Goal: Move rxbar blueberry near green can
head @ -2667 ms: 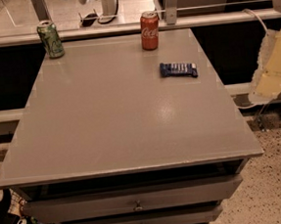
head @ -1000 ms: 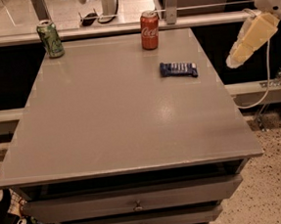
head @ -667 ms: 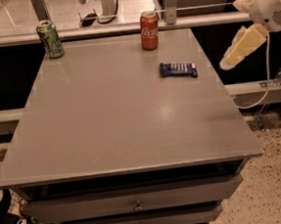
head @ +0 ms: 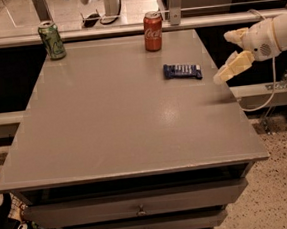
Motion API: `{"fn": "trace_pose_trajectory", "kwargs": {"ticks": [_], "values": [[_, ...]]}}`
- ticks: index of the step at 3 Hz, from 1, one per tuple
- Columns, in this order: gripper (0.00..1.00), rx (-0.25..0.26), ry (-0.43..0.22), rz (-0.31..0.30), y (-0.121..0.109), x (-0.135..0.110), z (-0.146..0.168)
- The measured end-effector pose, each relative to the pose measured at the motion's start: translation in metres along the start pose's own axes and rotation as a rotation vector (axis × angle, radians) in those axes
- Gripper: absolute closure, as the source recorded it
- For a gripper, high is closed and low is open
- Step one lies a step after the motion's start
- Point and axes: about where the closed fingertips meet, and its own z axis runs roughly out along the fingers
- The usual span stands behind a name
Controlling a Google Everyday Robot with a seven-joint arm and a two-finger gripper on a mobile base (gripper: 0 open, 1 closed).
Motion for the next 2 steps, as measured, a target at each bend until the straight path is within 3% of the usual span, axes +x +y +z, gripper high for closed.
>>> {"fn": "trace_pose_trajectory", "kwargs": {"ticks": [1,2], "values": [[0.0,-0.043,-0.042,0.031,-0.0051,0.0138,0.0189],[0.0,-0.043,-0.042,0.031,-0.0051,0.0138,0.0189]]}}
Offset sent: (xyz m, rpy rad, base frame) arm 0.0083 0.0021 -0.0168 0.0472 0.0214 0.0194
